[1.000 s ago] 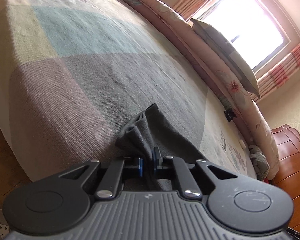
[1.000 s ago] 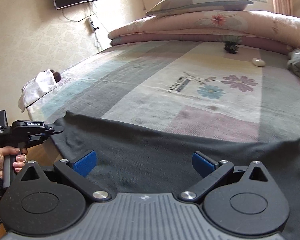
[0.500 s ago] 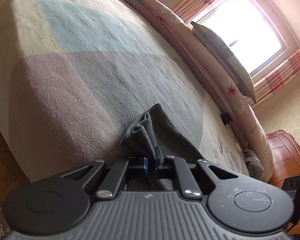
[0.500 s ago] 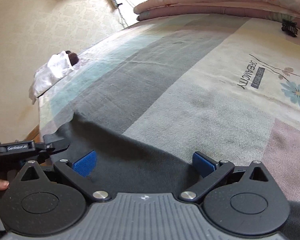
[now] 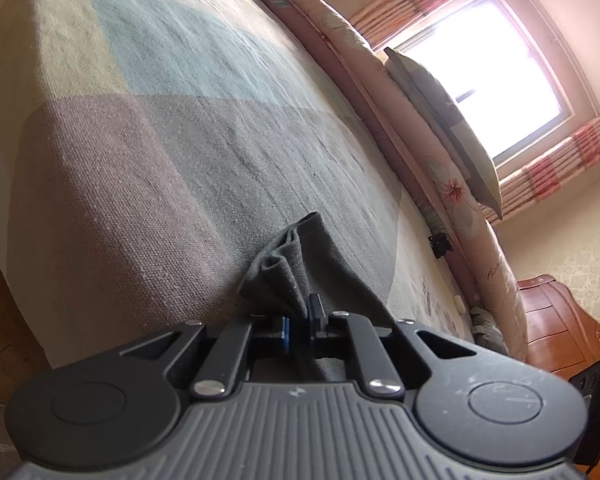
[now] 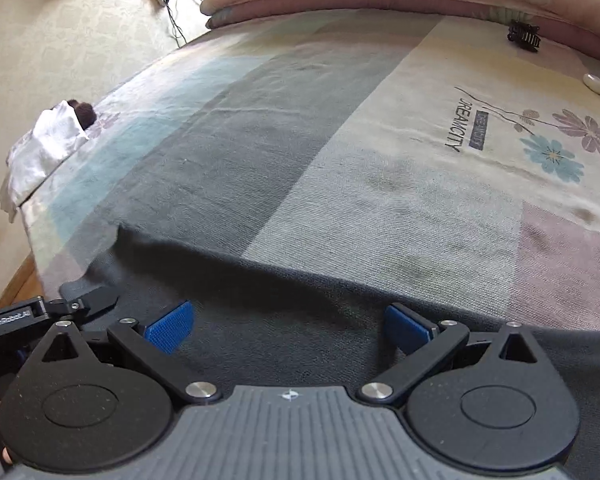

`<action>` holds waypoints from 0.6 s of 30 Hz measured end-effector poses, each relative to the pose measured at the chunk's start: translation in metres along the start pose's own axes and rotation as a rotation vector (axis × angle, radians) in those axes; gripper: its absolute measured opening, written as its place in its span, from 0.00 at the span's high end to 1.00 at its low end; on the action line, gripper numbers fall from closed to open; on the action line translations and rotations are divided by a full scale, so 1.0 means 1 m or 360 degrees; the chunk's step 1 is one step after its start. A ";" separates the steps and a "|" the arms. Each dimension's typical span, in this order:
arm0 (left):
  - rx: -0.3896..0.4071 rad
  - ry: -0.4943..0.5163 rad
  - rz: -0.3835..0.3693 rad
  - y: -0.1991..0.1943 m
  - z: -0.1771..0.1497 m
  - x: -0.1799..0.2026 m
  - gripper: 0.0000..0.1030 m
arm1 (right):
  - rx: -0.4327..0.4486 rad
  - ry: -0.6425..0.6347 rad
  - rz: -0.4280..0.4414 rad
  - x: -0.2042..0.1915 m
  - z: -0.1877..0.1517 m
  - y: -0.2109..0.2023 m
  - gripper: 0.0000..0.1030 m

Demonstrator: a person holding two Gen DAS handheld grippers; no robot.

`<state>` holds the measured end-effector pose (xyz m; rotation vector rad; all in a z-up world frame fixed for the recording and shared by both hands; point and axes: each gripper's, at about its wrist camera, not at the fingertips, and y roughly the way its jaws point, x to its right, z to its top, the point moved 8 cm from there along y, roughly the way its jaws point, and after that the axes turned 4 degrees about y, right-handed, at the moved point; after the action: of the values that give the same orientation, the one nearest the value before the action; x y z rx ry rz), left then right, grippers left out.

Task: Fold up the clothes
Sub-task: 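Lift the held grey leg end up off the bed with the left gripper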

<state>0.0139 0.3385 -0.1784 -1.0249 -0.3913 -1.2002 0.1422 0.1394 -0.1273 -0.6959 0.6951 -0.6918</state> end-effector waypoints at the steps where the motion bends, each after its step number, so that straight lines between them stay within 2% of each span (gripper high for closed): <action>1: 0.0015 -0.0019 -0.0013 0.000 0.002 -0.001 0.91 | -0.0007 0.0008 0.0026 0.000 -0.001 -0.002 0.00; 2: 0.0032 -0.0001 -0.0021 0.000 0.005 0.002 0.91 | -0.0009 0.0008 0.0027 0.001 -0.003 -0.004 0.00; 5: 0.0081 0.0053 -0.0046 -0.001 0.013 0.010 0.60 | -0.0015 0.0009 0.0031 0.004 -0.008 -0.008 0.00; 7: 0.0045 0.0052 -0.0060 0.006 0.015 0.015 0.59 | -0.0018 0.0026 0.0033 0.004 -0.009 -0.011 0.00; 11: -0.0007 0.0077 -0.0015 0.016 0.017 0.017 0.60 | -0.0039 0.0119 0.0122 -0.003 -0.008 -0.020 0.00; 13: -0.0011 0.0116 0.0032 0.018 0.018 0.016 0.66 | -0.0044 0.0154 0.0178 -0.009 -0.007 -0.024 0.00; 14: -0.0013 0.0135 0.0055 0.019 0.018 0.016 0.76 | -0.0050 0.0168 0.0203 -0.012 -0.006 -0.026 0.00; 15: -0.0015 0.0152 0.0077 0.019 0.019 0.016 0.90 | -0.0055 0.0177 0.0222 -0.015 -0.005 -0.026 0.00; 16: -0.0014 0.0144 0.0085 0.018 0.019 0.014 0.93 | -0.0062 0.0179 0.0237 -0.018 -0.004 -0.027 0.00; 18: -0.0012 0.0141 0.0085 0.015 0.019 0.011 0.93 | -0.0083 0.0182 0.0243 -0.022 -0.003 -0.025 0.00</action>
<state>0.0364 0.3474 -0.1670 -0.9793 -0.2887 -1.1956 0.1195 0.1404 -0.1030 -0.6471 0.8646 -0.5780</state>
